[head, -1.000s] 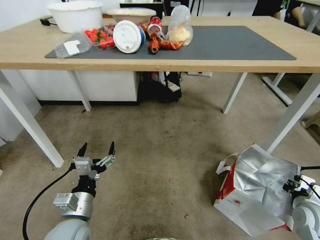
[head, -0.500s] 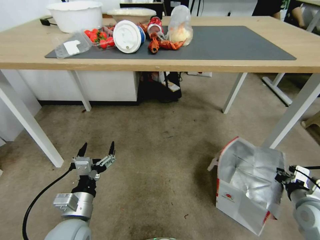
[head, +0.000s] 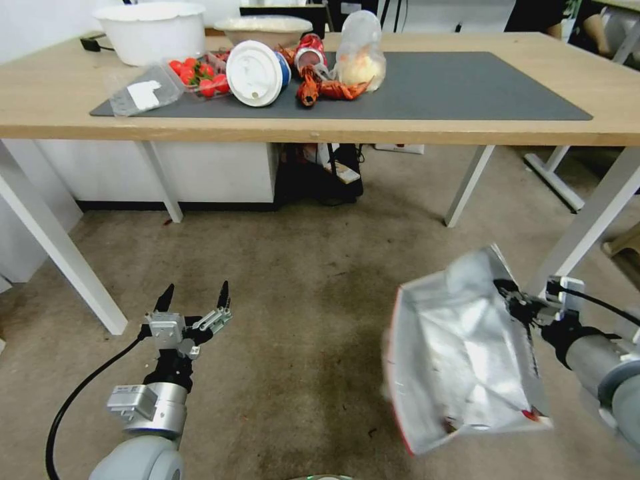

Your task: Pick up the food delivery bag from the floor and place it on the table.

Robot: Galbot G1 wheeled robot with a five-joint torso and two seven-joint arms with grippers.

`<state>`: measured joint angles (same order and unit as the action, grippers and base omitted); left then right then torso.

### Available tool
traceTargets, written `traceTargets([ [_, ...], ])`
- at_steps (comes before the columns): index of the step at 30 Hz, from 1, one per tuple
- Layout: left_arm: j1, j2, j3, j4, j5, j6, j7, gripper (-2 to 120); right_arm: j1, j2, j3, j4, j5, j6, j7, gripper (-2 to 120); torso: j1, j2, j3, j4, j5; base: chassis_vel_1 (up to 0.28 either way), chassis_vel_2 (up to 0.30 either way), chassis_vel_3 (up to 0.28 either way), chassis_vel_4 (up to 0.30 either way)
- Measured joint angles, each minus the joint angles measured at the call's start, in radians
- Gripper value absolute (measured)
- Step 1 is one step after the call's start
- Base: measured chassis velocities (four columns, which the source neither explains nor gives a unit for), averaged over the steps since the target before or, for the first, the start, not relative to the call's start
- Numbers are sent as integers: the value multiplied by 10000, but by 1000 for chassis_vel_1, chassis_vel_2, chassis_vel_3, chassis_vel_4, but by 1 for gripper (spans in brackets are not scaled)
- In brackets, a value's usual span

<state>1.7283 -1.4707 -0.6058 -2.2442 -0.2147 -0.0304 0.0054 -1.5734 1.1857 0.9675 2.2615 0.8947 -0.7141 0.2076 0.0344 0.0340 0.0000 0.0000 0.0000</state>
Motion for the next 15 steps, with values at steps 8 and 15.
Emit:
traceTargets([
  [8,-25,-5,-9,13,0,0,0,100,-1,-518,-12,538,763,-170,-242,0,1,0,0,-1,5,0,0,0,0],
  [15,-61,-17,-14,17,-10,12,-1,100,47,-2561,-33,610,1940,192,-3289,0,0,1,0,-2,4,0,0,0,0],
])
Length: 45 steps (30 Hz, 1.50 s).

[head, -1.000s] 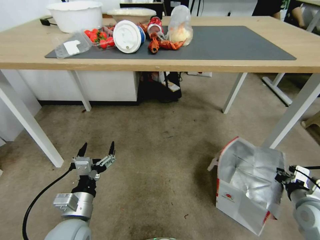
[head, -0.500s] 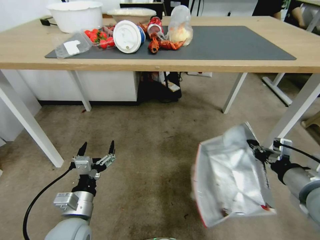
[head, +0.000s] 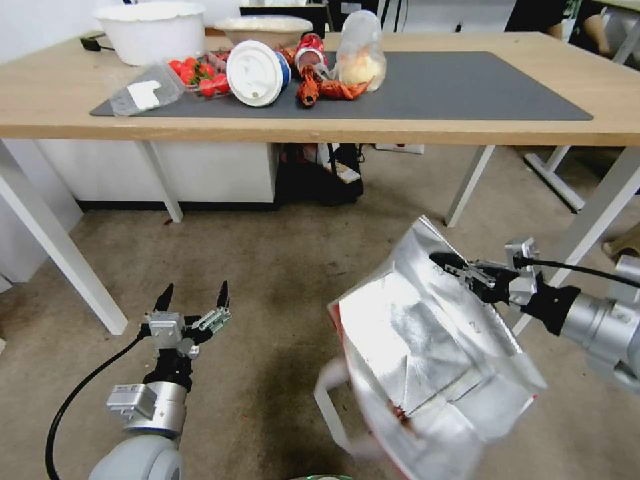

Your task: Pick up the food delivery bag from the floor and place it on the table.

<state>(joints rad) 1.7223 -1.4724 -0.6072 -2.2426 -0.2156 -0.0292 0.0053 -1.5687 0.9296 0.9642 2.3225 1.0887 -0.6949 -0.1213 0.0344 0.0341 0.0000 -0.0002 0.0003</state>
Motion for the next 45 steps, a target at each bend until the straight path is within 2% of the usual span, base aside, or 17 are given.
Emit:
traceTargets([
  [1,0,0,0,0,0,0,0,100,0,0,0,0,0,0,0,0,0,0,0,0,0,0,0,0,0],
  [4,-1,0,-6,4,-1,11,0,100,102,-1480,-161,-168,267,650,-1303,0,0,0,0,1,-1,0,0,0,0],
  [5,-1,0,-6,4,-1,11,0,100,102,-1480,-161,-168,267,650,-1303,0,0,0,0,1,-1,0,0,0,0],
  [8,1,13,-25,24,-8,15,-1,100,89,-3343,-230,-718,674,1919,-2643,0,0,0,0,1,-3,0,0,0,0],
  [9,1,13,-25,24,-8,15,-1,100,89,-3343,-230,-718,674,1919,-2643,0,0,0,0,1,-3,0,0,0,0],
  [12,-2,3,-24,53,-10,21,-3,100,98,-4995,-231,-1119,1573,3115,-3953,0,0,0,1,1,-2,0,0,0,0],
  [14,-4,0,-21,61,-10,21,-3,100,99,-5228,-233,-1133,1771,3302,-4215,0,0,0,0,1,-3,0,0,0,0],
  [17,-9,-5,-10,65,-10,24,-3,100,74,-6124,-285,-1131,2450,3816,-5453,0,0,0,1,2,-3,0,0,0,0],
  [18,-9,-5,-10,65,-10,24,-3,100,74,-6124,-285,-1131,2450,3816,-5453,0,0,0,1,2,-3,0,0,0,0],
  [20,-12,-7,-4,65,-9,28,-3,100,35,-6638,-277,-1161,2647,3882,-6294,0,0,0,0,1,-3,0,0,0,0],
  [21,-12,-7,-4,65,-9,28,-3,100,35,-6638,-277,-1161,2647,3882,-6294,0,0,0,0,1,-3,0,0,0,0],
  [27,0,-16,-6,32,-8,19,54,100,47,-7248,-74,-1801,2843,3844,-8024,0,0,0,0,1,-3,0,0,0,0],
  [31,15,-29,-14,10,-56,-45,127,100,76,-7478,1,-2114,2706,3795,-8530,0,0,0,0,0,-3,0,0,0,0],
  [45,-11,-62,-19,8,-99,-85,238,100,22,-7568,-28,-2489,2354,3604,-9187,0,0,-1,0,0,-3,0,0,0,0],
])
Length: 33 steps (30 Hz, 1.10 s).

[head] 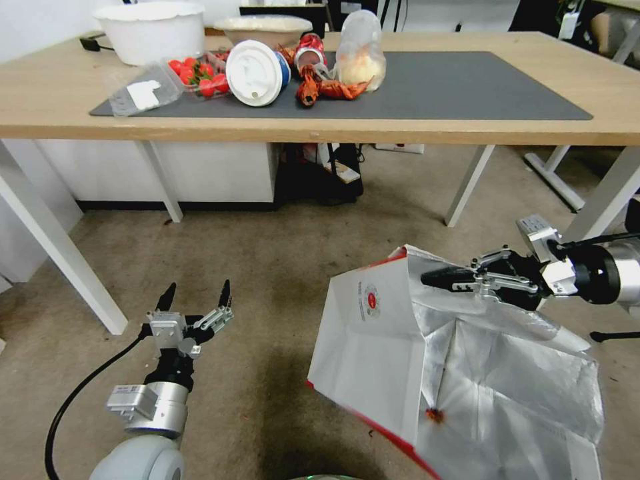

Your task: Pick up the food delivery bag from the floor and place it on the table.

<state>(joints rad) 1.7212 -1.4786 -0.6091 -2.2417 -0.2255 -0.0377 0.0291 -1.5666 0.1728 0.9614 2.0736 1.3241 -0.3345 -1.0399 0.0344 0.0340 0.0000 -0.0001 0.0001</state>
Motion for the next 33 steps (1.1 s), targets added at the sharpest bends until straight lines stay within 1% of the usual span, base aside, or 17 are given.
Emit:
traceTargets([
  [9,-5,12,-53,28,-31,-75,200,100,-22,104,-26,54,-53,-48,-33,0,0,1,0,0,0,0,0,0,0],
  [13,-5,9,-65,55,-88,-160,297,100,-24,111,-26,60,-66,-82,-76,0,0,116,85,-1,-1,0,0,0,0],
  [16,-2,9,-71,59,-108,-167,312,100,-24,92,-26,70,-52,-147,-82,0,4,273,236,0,-1,0,0,0,0],
  [18,0,9,-74,59,-111,-168,319,100,-24,82,-26,70,-51,-156,-96,0,6,318,281,-1,-1,0,0,0,0],
  [21,9,8,-86,47,-124,-167,343,100,-24,65,-26,63,-32,-188,-141,0,18,490,446,0,0,0,0,0,0],
  [22,9,8,-86,47,-124,-167,343,100,-24,65,-26,63,-32,-188,-141,0,18,490,446,0,0,0,0,0,0],
  [25,15,7,-89,29,-129,-159,355,100,-25,33,-22,52,-16,-227,-233,0,32,654,599,0,-1,0,0,0,0],
  [26,15,7,-89,29,-129,-159,355,100,-25,33,-22,52,-16,-227,-233,0,32,654,599,0,-1,0,0,0,0],
  [28,17,5,-91,22,-132,-149,358,100,-25,6,-15,39,2,-276,-311,0,48,769,703,0,-1,0,0,0,0],
  [29,17,5,-91,22,-132,-149,358,100,-25,6,-15,39,2,-276,-311,0,48,769,703,0,-1,0,0,0,0],
  [32,24,13,-104,6,-140,-143,359,100,-23,-70,4,0,15,-312,-395,0,76,956,866,0,-1,0,0,0,0],
  [33,24,13,-104,6,-140,-143,359,100,-23,-70,4,0,15,-312,-395,0,76,956,866,0,-1,0,0,0,0],
])
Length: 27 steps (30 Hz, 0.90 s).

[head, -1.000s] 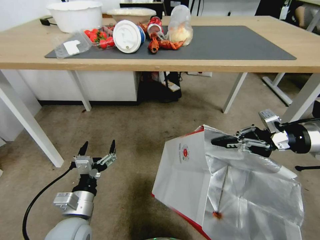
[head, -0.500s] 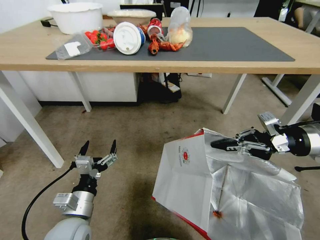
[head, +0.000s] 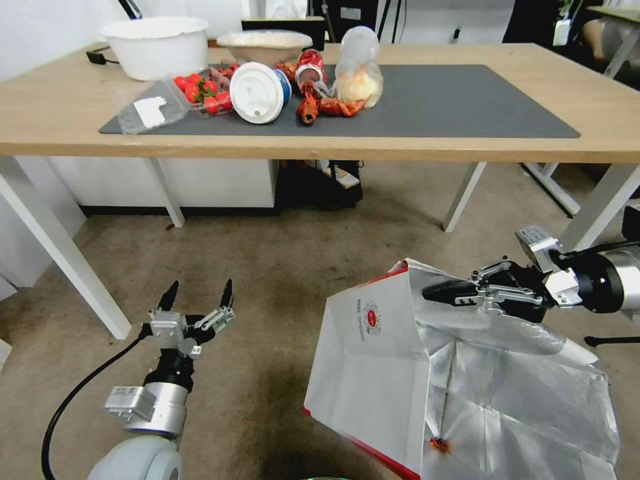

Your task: Pick up the food delivery bag from the floor and place it on the table.

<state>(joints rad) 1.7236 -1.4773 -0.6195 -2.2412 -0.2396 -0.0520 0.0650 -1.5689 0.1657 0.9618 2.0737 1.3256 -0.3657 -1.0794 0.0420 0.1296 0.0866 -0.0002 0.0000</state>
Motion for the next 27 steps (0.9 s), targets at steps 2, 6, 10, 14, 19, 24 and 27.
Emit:
traceTargets([
  [2,10,3,-6,-17,-2,2,5,100,2,-28,9,-2,67,-23,-14,0,27,98,71,0,0,0,0,0,0],
  [6,7,4,-9,-26,-6,7,14,100,6,-69,25,-9,103,-38,-21,0,52,261,210,0,0,0,0,0,0],
  [10,1,5,-10,-26,-11,14,27,100,12,-97,36,-23,116,-39,-23,0,78,407,332,0,1,0,0,0,0],
  [14,-2,7,-11,-26,-12,23,31,100,17,-100,39,-31,121,-39,-23,0,118,573,461,0,0,0,0,0,0],
  [19,-2,12,-13,-26,-14,31,31,100,15,-86,39,-54,103,-39,-30,0,153,797,649,0,0,0,0,0,0],
  [24,3,5,-12,-28,-14,35,31,100,13,-90,40,-81,93,-39,-48,0,207,1007,808,0,1,0,0,0,0],
  [27,11,3,-12,-32,-14,36,31,100,8,-90,39,-89,82,-37,-53,0,230,1111,887,0,0,0,0,0,0],
])
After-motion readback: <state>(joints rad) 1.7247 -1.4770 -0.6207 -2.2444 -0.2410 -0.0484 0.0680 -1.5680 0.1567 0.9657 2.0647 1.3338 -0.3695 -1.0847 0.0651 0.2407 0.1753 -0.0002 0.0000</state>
